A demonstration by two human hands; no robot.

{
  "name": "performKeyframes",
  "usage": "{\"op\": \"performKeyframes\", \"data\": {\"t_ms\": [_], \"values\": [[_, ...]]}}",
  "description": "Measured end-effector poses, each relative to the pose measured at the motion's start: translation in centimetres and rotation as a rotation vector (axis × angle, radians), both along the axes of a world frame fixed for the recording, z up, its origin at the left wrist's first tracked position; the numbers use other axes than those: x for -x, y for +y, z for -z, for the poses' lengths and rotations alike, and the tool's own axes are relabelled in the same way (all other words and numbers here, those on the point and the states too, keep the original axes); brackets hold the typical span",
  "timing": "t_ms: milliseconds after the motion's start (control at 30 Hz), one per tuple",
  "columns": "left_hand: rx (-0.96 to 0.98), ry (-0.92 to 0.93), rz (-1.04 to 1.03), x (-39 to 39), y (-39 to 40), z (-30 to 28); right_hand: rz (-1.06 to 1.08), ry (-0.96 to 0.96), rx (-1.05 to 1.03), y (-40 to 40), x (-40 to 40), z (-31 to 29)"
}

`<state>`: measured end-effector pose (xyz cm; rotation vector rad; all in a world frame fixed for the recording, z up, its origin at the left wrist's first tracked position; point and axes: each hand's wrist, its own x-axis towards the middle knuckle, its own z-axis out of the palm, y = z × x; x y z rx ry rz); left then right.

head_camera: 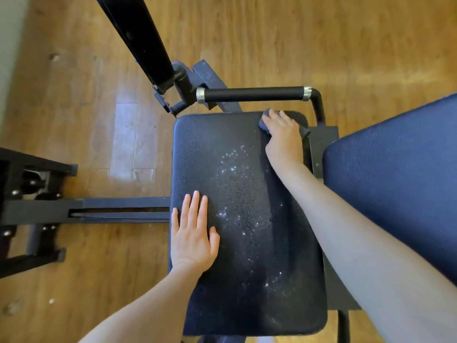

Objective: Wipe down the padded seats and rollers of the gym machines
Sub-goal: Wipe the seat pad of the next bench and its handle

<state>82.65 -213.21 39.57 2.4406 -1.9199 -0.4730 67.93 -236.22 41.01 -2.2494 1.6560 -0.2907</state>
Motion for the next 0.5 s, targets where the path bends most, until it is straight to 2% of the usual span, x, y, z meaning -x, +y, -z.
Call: {"op": "performKeyframes", "data": {"t_ms": [367, 500], "values": [[0.02, -0.023, -0.001, 0.1, 0.1, 0.3, 0.039, -0.073, 0.157, 13.9, 4.0, 1.2], [0.019, 0.0, -0.012, 0.3, 0.4, 0.1, 0.071, -0.055, 0.127, 18.7, 4.9, 1.0]]}}
